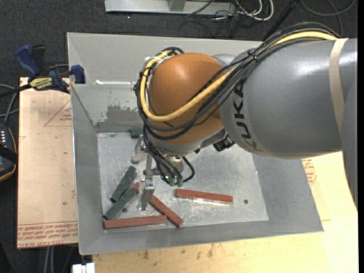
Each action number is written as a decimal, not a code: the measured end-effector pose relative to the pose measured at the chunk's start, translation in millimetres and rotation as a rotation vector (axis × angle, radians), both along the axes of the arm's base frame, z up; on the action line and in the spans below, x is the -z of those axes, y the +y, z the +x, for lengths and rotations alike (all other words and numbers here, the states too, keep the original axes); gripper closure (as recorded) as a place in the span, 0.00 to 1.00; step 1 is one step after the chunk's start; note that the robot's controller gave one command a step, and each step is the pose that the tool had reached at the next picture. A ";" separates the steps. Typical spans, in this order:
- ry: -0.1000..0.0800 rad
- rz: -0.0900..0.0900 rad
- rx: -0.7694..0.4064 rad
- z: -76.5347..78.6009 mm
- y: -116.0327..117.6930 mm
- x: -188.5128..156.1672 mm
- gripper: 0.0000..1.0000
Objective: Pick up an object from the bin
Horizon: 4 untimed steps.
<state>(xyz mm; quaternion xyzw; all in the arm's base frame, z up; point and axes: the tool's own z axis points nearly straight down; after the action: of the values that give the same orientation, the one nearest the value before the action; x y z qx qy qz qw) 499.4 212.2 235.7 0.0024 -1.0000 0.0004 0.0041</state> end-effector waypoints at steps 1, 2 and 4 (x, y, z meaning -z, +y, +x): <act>-0.008 0.002 0.004 2.0 -1.3 -4.2 0.00; -0.015 0.004 0.050 11.6 -1.3 44.8 0.00; -0.028 0.012 0.045 26.3 -13.5 158.1 1.00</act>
Offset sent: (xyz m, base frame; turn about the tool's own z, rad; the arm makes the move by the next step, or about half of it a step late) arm 0.0278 -0.0030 -0.1657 0.1577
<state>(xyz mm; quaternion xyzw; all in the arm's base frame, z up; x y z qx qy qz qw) 525.7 198.7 77.5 -0.0198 -0.9997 -0.0057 -0.0100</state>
